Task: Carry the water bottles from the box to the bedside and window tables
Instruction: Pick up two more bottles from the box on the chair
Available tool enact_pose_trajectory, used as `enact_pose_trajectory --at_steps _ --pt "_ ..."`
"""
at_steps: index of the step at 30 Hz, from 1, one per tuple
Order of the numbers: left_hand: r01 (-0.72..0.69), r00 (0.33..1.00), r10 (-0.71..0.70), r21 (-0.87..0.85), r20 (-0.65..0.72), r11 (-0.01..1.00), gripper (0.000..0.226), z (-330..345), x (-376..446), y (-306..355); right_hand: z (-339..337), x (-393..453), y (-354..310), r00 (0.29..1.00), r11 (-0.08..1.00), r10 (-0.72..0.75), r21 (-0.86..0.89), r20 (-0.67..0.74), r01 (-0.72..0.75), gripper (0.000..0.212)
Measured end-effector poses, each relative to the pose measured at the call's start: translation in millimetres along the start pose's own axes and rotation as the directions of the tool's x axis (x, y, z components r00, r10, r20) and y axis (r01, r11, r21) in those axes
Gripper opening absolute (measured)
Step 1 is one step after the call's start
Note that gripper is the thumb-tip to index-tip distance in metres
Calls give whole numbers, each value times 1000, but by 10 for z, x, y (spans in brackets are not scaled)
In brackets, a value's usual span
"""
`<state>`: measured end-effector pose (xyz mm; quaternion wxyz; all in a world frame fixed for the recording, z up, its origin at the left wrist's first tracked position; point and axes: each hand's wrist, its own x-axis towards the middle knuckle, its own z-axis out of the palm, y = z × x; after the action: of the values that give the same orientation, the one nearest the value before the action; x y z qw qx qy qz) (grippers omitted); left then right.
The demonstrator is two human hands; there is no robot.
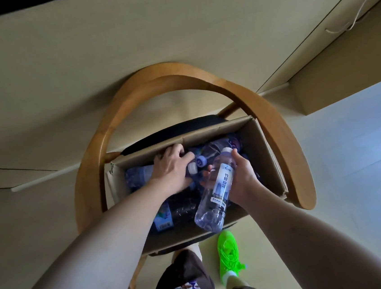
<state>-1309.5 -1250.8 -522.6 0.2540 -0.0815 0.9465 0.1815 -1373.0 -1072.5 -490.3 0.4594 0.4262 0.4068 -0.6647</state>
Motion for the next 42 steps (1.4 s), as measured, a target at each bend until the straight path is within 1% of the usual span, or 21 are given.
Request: enact_pose_trajectory --at_steps 1,3,5,6,7,8,10,11,13,15,18,20,22,24,25,28,30,34,37,39,42 --pt "39 997 -38 -19 60 999 63 -6 -31 -46 16 -13 -12 1000 1000 14 -5 -4 -14 77" --pt "65 984 -69 27 166 998 76 -44 -56 -131 65 -33 -26 999 999 49 -18 9 -48 85" --pt "62 984 -71 56 165 996 79 -79 -68 -179 134 -92 -38 995 995 74 -72 72 -69 91" --pt "67 990 -71 40 125 997 71 -90 -73 -201 166 -134 -35 989 990 79 -130 122 -63 88" --pt "72 994 -72 9 85 997 59 -99 -78 -227 198 -178 -32 983 977 83 -206 166 -47 78" --pt "78 995 -76 -26 64 997 49 -107 -93 -250 224 -216 -24 978 958 88 -286 192 -30 63" --pt "82 995 -76 -99 63 992 41 -163 -131 -275 285 -286 -4 977 918 108 -395 182 -27 38" --pt "81 995 -72 -130 75 988 40 -203 -151 -279 314 -327 8 981 910 114 -413 158 -39 32" --pt "114 991 -99 -191 87 975 43 -303 -182 -268 380 -407 5 987 908 112 -416 119 -53 31" --pt "217 976 -194 -323 103 921 49 -407 -217 -232 449 -485 -31 987 906 100 -422 122 -39 34" --pt "355 933 -327 -547 152 758 49 -582 -282 -187 546 -609 -139 987 878 64 -479 145 14 39" --pt "390 912 -373 -630 167 671 49 -737 -366 -147 634 -749 -221 983 854 42 -517 176 56 34" --pt "386 904 -400 -696 154 605 55 -929 -488 -50 711 -908 -298 977 854 48 -516 206 67 31" --pt "368 888 -448 -752 109 546 60 -1114 -621 77 766 -1056 -376 966 840 50 -534 253 96 35" --pt "357 877 -473 -775 86 521 56 -1206 -693 150 789 -1128 -424 957 822 36 -554 286 135 37" --pt "334 847 -525 -854 86 398 31 -1428 -952 390 872 -1411 -530 925 761 30 -609 378 224 34" --pt "287 823 -561 -914 83 286 25 -1521 -1168 544 906 -1622 -572 913 723 43 -643 406 252 30" --pt "48 769 -639 -996 -9 71 28 -1673 -1621 905 915 -1959 -596 866 672 53 -659 497 338 27" --pt "-103 710 -703 -994 -39 -48 17 -1730 -2042 1171 925 -2222 -492 831 617 87 -685 549 388 31" --pt "-187 666 -744 -977 -53 -98 17 -1731 -2358 1298 950 -2394 -339 813 585 134 -708 566 397 33" --pt "-287 559 -827 -950 -63 -122 21 -1588 -2866 1411 963 -2648 36 771 514 239 -751 590 415 30"
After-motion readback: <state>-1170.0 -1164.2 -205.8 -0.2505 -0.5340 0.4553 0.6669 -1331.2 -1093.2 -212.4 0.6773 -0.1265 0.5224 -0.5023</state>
